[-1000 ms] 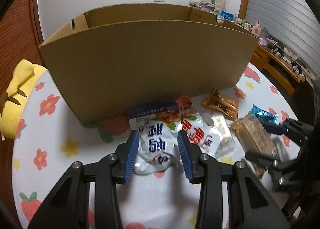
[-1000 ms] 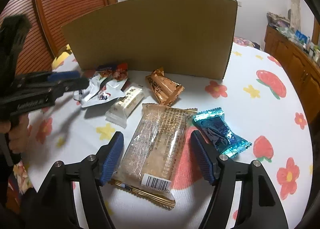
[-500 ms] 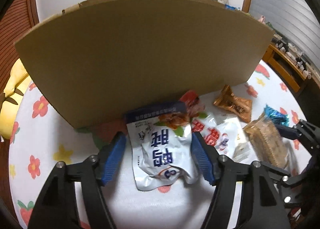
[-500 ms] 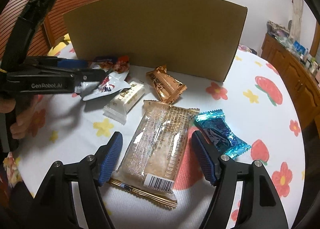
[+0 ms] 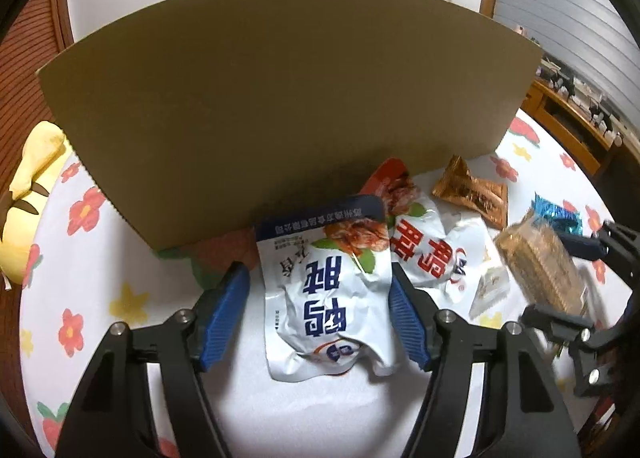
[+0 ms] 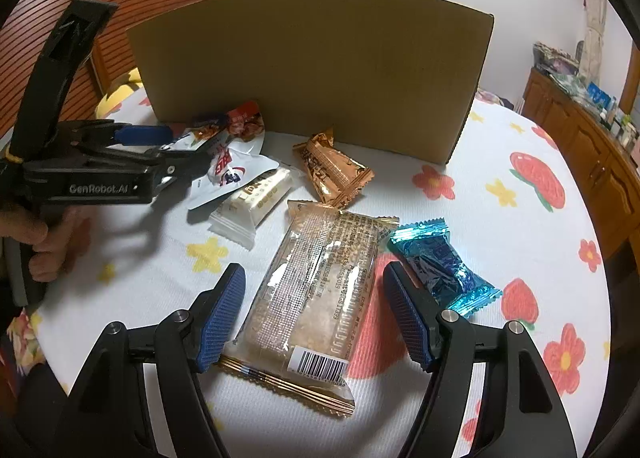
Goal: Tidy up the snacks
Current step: 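Close the left tool on the white pouch while the right tool grasps the clear pastry bar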
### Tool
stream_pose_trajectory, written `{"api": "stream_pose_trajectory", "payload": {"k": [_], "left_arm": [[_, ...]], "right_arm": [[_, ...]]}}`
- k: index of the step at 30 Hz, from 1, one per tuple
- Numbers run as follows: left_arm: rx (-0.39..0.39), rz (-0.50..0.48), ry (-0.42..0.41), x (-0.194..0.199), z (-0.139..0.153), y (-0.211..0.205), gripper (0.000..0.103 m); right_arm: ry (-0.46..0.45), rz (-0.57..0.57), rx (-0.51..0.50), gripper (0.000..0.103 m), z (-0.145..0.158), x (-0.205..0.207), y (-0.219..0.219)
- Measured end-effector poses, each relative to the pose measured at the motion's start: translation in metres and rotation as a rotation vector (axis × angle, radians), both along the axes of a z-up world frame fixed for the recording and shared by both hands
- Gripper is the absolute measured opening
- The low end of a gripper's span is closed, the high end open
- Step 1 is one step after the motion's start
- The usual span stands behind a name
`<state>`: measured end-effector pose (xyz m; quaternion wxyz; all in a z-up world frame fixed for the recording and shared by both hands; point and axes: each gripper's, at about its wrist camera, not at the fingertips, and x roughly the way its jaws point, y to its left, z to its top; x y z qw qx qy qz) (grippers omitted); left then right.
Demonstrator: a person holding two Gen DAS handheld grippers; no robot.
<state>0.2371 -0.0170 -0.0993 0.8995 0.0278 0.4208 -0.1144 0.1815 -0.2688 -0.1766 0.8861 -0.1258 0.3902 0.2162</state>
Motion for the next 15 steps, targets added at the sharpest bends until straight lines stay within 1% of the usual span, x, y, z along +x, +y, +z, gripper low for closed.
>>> {"api": "stream_pose_trajectory", "payload": {"k": [5, 11, 15], "left_arm": [[0.006, -0.004, 0.013, -0.0045, 0.0026, 0.0049, 0.057], [0.005, -0.008, 0.01, -0.0086, 0.0027, 0.0081, 0.057], [-0.012, -0.005, 0.017, -0.0092, 0.0026, 0.0106, 0.057]], "right_arm": [[0.0, 0.0, -0.001, 0.073, 0.0, 0.0005, -0.001], [0.0, 0.0, 0.001, 0.073, 0.0, 0.0001, -0.0008], [0.0, 0.001, -0.001, 0.073, -0.0002, 0.0002, -0.0014]]}}
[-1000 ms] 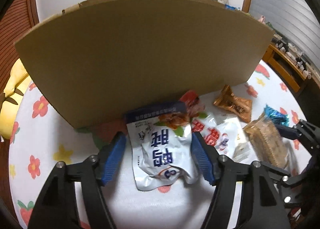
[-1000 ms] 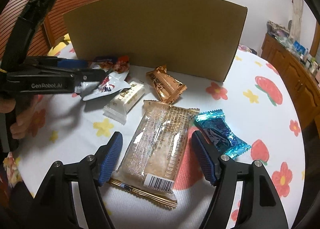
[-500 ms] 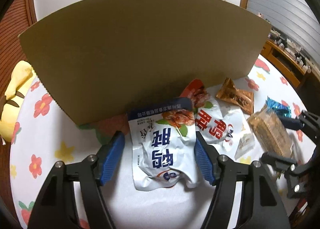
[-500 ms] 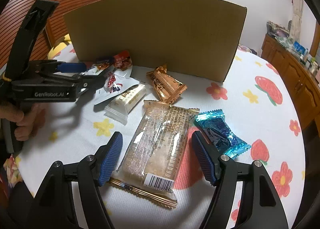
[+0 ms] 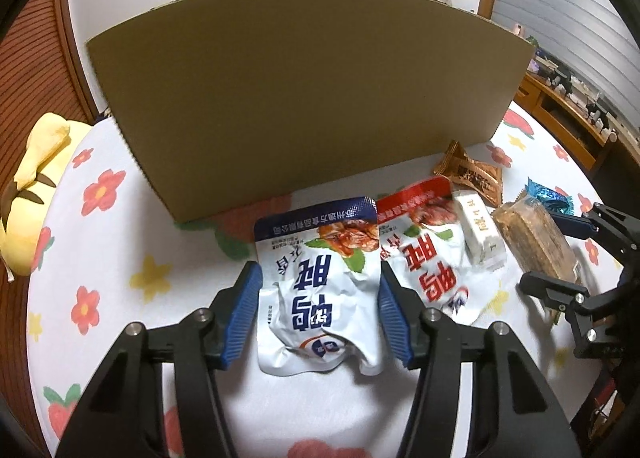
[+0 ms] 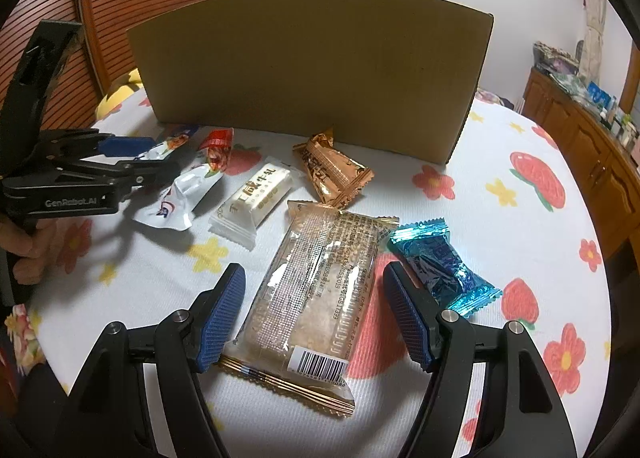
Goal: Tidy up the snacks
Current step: 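Close the left tool on the white pouch while the right tool grasps the clear pastry bar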
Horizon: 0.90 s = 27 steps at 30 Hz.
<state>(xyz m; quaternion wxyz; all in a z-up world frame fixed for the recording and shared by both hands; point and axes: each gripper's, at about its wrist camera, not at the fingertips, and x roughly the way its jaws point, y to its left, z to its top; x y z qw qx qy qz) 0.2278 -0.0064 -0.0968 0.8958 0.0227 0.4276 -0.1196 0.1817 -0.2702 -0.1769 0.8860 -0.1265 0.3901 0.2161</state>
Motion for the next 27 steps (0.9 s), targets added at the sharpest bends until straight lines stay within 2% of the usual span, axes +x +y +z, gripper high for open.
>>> {"api": "stream_pose_trajectory", "payload": {"k": [10, 27], "left_arm": [[-0.016, 0.021, -0.01, -0.01, 0.001, 0.005, 0.057], [-0.028, 0.028, -0.11, -0.035, 0.022, 0.008, 0.057]], "right_arm": [[0.001, 0.0, -0.001, 0.074, 0.0, 0.0, 0.001], [-0.002, -0.007, 0.002, 0.072, 0.0, 0.001, 0.0]]}}
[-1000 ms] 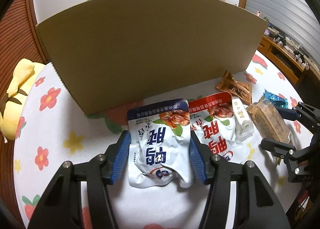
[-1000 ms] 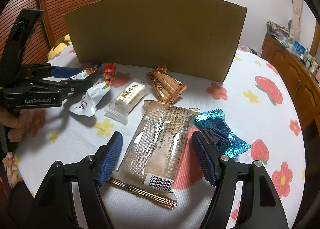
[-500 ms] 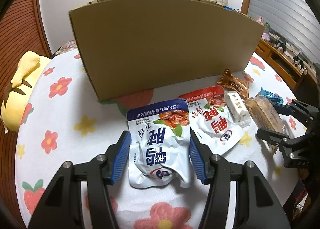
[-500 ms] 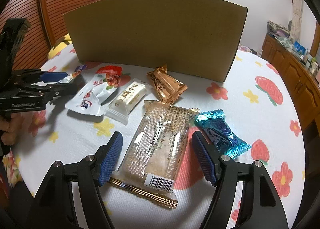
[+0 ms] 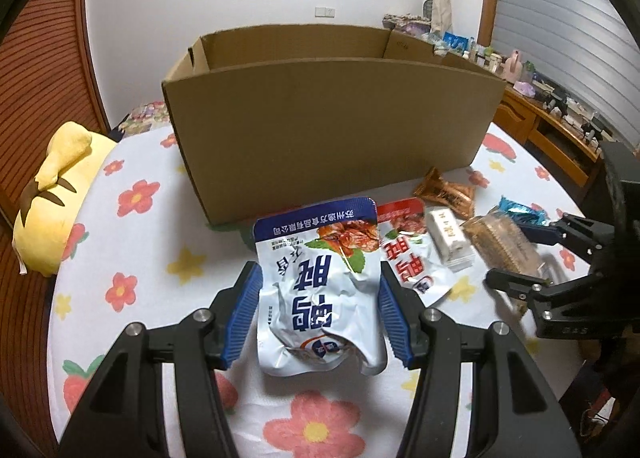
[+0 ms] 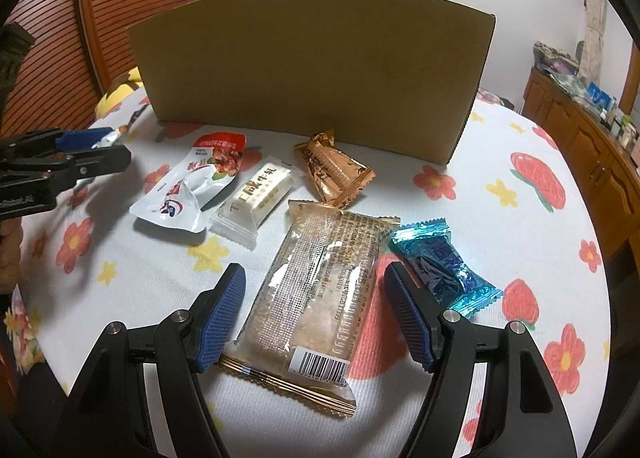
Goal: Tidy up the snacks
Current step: 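Close the left tool on the white pouch while the right tool grasps the clear pastry bar, then lift and carry the white pouch and pastry bar over the box with both tools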
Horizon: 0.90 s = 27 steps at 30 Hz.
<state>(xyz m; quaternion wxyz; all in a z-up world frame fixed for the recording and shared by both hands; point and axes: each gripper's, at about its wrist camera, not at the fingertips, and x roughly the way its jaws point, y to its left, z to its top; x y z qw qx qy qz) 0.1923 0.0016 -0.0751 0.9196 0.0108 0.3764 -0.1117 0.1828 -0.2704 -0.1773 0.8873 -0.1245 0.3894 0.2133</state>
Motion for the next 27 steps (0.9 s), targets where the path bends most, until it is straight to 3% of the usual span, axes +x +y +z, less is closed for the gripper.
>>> {"api": "stream_pose_trajectory", "payload": {"k": [1, 3, 8, 27], "left_arm": [[-0.002, -0.003, -0.005, -0.001, 0.001, -0.001, 0.057], [-0.006, -0.008, -0.011, -0.002, 0.005, -0.003, 0.057], [-0.007, -0.026, -0.03, -0.007, 0.012, -0.011, 0.057], [-0.008, -0.055, -0.12, -0.019, 0.05, -0.031, 0.057]], "right_arm": [[-0.004, -0.007, 0.001, 0.07, 0.0, 0.0, -0.001], [-0.015, -0.028, 0.005, 0.052, 0.001, 0.0, -0.003], [-0.023, -0.038, 0.016, 0.044, 0.002, 0.0, -0.004], [-0.097, -0.073, 0.098, 0.043, 0.012, -0.009, -0.018]]}}
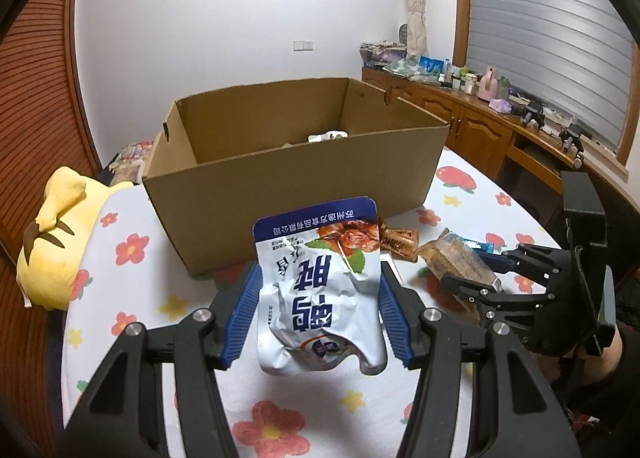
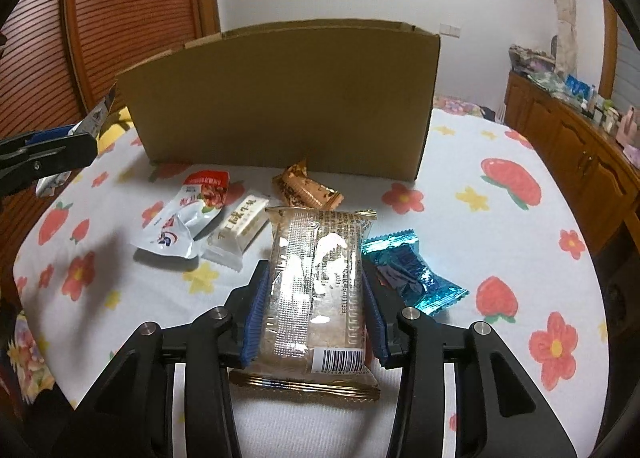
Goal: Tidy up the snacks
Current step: 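Lift and carry the white pouch and pastry bar over the box with both tools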
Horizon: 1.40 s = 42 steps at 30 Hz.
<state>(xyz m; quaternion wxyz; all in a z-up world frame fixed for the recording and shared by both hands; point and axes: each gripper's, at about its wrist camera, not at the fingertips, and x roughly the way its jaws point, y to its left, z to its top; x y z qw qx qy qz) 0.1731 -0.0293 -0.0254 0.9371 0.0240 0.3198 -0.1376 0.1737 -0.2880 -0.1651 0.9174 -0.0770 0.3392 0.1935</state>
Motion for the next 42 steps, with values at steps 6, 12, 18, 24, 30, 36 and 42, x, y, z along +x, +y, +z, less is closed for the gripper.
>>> {"api": "stream_pose_trajectory", "payload": {"k": [6, 12, 18, 24, 30, 36, 42], "left_arm": [[0.006, 0.008, -0.024, 0.0, 0.008, -0.001, 0.057], [0.003, 0.014, -0.04, 0.001, 0.015, -0.001, 0.057], [-0.004, 0.014, -0.062, 0.006, 0.029, -0.001, 0.057], [-0.004, 0.017, -0.083, 0.021, 0.044, 0.001, 0.057], [0.008, 0.034, -0.101, 0.045, 0.058, 0.001, 0.057], [0.035, 0.044, -0.096, 0.075, 0.063, -0.001, 0.057], [0.031, 0.052, -0.065, 0.103, 0.058, 0.003, 0.057]], "right_arm": [[-0.041, -0.001, 0.014, 0.043, 0.005, -0.006, -0.002], [-0.048, 0.006, 0.036, 0.043, 0.016, -0.01, -0.005], [-0.125, 0.028, 0.048, 0.043, 0.056, -0.015, -0.004], [-0.182, 0.057, 0.066, 0.043, 0.094, -0.005, 0.0], [-0.206, 0.085, 0.085, 0.043, 0.117, 0.02, 0.006], [-0.222, 0.117, 0.065, 0.043, 0.13, 0.044, 0.014], [-0.22, 0.137, 0.055, 0.043, 0.136, 0.066, 0.018]]}}
